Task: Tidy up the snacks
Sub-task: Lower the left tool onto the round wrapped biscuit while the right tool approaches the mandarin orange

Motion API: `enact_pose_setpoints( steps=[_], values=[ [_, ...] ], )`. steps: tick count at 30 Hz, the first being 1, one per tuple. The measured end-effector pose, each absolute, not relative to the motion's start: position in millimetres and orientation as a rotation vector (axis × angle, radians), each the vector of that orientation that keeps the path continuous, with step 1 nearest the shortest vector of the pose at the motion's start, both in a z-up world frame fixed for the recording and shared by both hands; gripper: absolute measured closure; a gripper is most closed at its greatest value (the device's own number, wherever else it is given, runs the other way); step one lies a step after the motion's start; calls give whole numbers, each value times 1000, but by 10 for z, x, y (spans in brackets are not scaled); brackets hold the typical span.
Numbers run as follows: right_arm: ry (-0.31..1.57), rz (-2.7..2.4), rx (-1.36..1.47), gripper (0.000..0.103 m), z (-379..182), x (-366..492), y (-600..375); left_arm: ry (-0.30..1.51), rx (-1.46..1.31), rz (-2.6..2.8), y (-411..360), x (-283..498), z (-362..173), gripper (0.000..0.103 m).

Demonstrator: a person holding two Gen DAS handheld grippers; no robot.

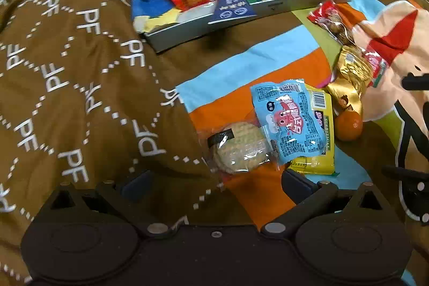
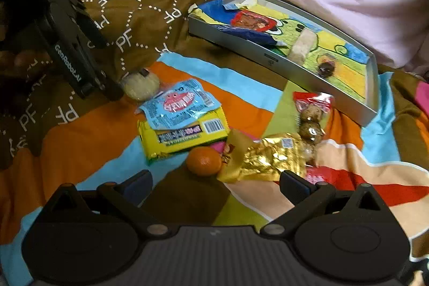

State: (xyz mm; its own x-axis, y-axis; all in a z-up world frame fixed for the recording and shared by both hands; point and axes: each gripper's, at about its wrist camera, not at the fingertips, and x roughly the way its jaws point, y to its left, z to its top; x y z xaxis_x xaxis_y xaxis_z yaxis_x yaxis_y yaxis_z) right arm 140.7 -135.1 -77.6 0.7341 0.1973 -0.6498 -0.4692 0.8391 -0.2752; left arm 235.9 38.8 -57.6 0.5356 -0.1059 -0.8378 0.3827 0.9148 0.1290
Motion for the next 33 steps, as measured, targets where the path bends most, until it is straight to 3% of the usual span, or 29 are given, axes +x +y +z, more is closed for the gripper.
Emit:
enact_pose_setpoints(
  steps=[10,25,33],
  values=[
    [703,394,-326,0,-863,1629,-1367,882,416,-369,341,2484,-707,1],
    [761,444,-152,10,-963,1840,-1413,762,608,-559,122,2436,-852,1],
    [757,452,-148,26,-988,1862,-1378,822,643,-641,95,2385,-950,7]
  ],
)
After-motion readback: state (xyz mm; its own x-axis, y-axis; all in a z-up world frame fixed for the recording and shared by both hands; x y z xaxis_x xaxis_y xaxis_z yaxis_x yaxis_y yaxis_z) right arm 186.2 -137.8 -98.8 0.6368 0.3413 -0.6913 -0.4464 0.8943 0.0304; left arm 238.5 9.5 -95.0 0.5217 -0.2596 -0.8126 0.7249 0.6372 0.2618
